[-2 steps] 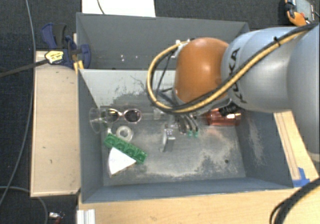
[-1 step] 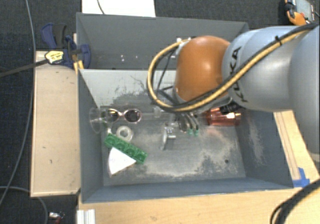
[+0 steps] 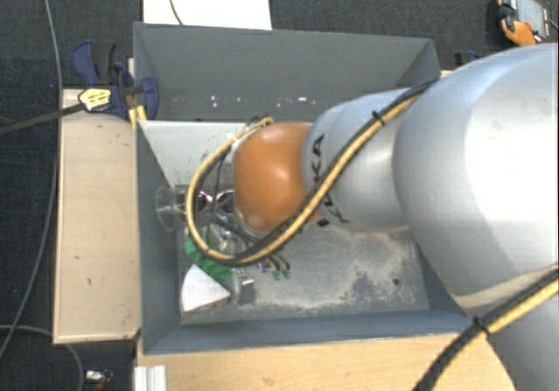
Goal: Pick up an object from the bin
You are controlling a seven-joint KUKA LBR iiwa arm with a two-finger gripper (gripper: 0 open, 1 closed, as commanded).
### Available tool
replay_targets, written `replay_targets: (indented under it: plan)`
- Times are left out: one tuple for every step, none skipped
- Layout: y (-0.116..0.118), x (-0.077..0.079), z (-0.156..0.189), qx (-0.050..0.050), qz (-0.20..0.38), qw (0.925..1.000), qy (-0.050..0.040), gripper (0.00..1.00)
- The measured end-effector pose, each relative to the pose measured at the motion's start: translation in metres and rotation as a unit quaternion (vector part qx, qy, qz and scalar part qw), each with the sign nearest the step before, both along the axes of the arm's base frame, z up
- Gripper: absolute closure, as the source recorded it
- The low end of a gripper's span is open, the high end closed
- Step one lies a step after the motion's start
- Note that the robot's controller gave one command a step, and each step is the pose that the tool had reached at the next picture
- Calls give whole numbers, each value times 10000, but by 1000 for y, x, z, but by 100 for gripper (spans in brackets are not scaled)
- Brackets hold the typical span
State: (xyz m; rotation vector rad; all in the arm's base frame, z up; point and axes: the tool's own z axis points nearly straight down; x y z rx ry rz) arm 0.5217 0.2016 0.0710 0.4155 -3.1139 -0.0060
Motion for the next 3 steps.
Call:
replay_targets:
  plan:
    - [-6,11,64,-3,-385,9993,-20,0]
    - [30,24,29,6,-702,9975,0,0]
    - [30,31,2,-16,-645,9979,-58,0]
